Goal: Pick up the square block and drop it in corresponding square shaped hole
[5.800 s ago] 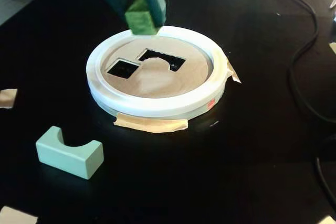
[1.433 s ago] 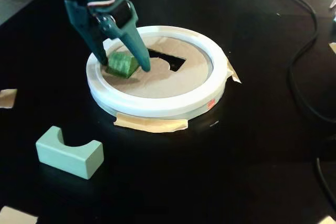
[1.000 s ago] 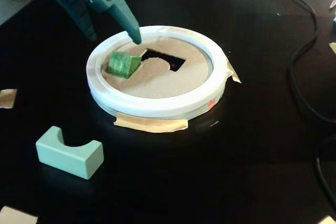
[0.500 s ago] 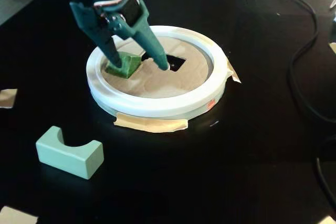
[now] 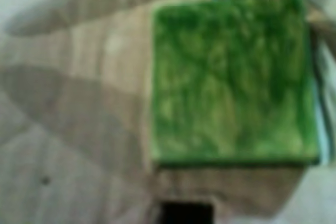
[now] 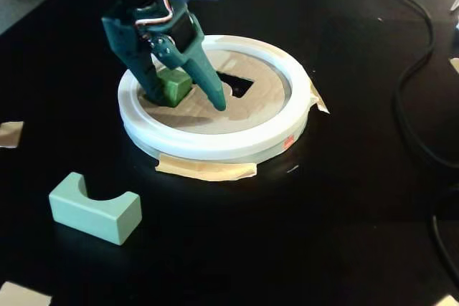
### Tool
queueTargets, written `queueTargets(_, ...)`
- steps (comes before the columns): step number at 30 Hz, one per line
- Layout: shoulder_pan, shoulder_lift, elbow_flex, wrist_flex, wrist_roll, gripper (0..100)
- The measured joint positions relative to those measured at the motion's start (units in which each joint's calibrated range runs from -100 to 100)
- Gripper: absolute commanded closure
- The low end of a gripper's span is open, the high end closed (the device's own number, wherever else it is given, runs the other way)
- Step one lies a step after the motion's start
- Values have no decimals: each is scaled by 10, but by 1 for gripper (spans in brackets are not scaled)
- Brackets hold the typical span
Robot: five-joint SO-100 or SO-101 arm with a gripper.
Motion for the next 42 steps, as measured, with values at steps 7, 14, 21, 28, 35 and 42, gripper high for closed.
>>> queueTargets(7, 5, 1, -1, 3, 0, 20)
queueTargets(14, 55, -45, 1, 75, 18, 20)
queueTargets(21, 100, -183, 0, 164, 32, 20)
queueTargets(28, 140, -319, 54, 218, 32, 21)
queueTargets(35, 333, -650, 316, 176, 100, 20)
queueTargets(42, 498, -900, 557, 52, 181, 22)
